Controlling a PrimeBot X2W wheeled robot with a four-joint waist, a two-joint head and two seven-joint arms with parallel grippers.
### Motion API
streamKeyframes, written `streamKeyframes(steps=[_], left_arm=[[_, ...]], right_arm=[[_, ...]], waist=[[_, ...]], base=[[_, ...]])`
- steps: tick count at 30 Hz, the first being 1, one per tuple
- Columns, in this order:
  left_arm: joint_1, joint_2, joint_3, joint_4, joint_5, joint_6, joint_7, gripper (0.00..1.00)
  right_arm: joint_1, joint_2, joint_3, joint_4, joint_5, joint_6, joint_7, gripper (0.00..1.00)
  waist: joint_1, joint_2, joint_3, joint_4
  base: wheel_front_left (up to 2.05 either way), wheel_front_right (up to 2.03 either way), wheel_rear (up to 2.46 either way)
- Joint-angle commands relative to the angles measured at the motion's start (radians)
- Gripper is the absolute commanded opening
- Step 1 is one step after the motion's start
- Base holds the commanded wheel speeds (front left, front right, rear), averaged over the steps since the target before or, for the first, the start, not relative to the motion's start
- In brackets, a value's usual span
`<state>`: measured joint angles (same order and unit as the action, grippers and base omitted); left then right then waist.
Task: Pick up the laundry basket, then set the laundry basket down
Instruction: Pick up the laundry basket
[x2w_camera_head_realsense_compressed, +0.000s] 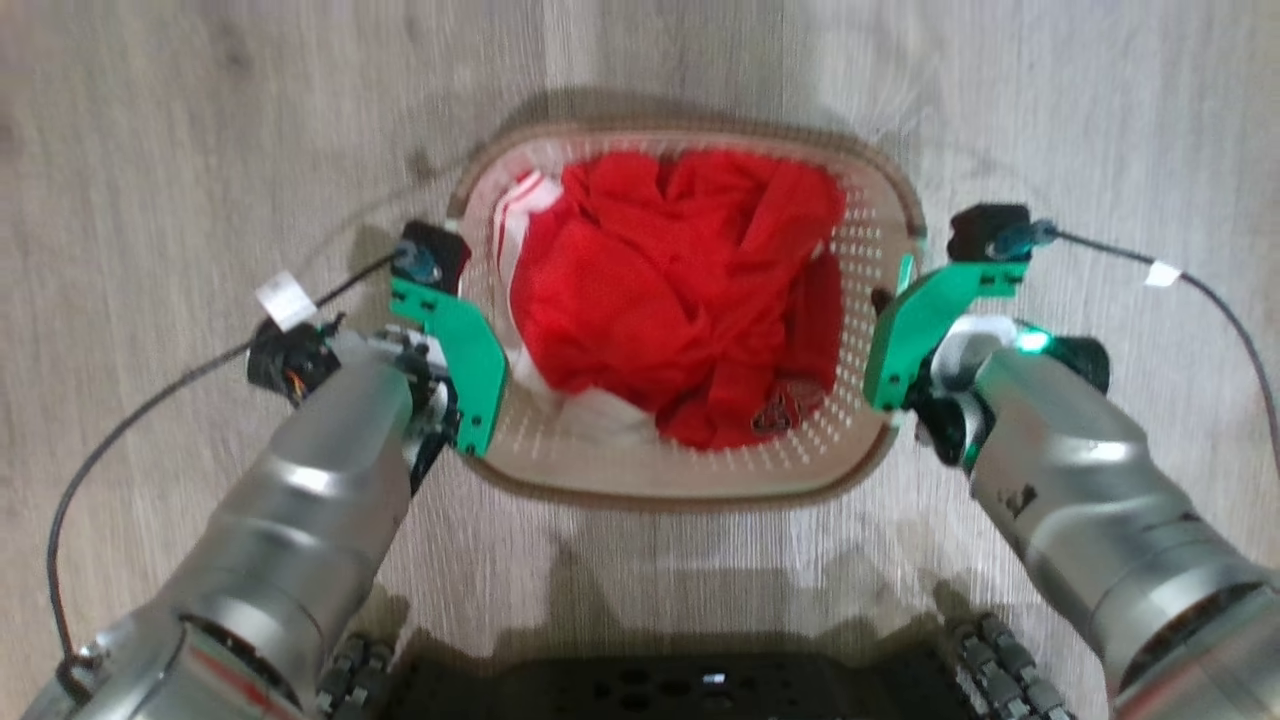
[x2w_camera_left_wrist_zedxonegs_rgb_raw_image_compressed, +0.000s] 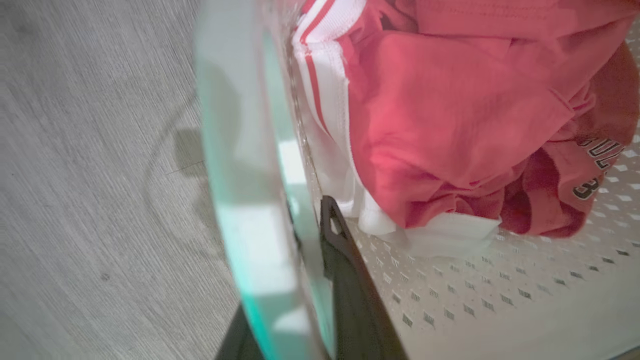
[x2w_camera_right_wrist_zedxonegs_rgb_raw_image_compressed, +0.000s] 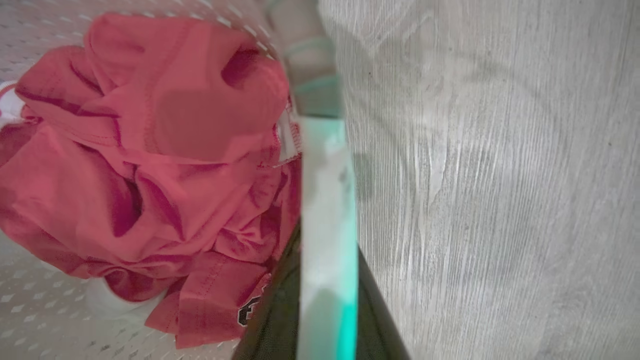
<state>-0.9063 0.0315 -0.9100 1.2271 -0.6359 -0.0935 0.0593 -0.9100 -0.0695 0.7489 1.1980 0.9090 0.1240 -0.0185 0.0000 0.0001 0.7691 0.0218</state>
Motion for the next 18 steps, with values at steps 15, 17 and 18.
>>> streamKeyframes(steps=[15, 17, 18], left_arm=[[0.181, 0.019, -0.105, -0.032, -0.022, -0.036, 0.095, 0.0], [0.208, 0.019, -0.119, -0.051, -0.033, -0.037, 0.11, 0.0], [0.221, 0.019, -0.129, -0.062, -0.038, -0.037, 0.118, 0.0]], right_arm=[[0.176, -0.021, 0.143, -0.19, 0.049, 0.007, 0.203, 0.0], [0.193, -0.033, 0.158, -0.219, 0.056, 0.007, 0.237, 0.0], [0.2, -0.039, 0.165, -0.235, 0.059, 0.007, 0.252, 0.0]], waist=[[0.0, -0.0001, -0.344, -0.014], [0.0, -0.0001, -0.383, -0.017], [0.0, -0.0001, -0.399, -0.018]], base=[[0.0, 0.0, 0.0], [0.0, 0.0, 0.0], [0.0, 0.0, 0.0]])
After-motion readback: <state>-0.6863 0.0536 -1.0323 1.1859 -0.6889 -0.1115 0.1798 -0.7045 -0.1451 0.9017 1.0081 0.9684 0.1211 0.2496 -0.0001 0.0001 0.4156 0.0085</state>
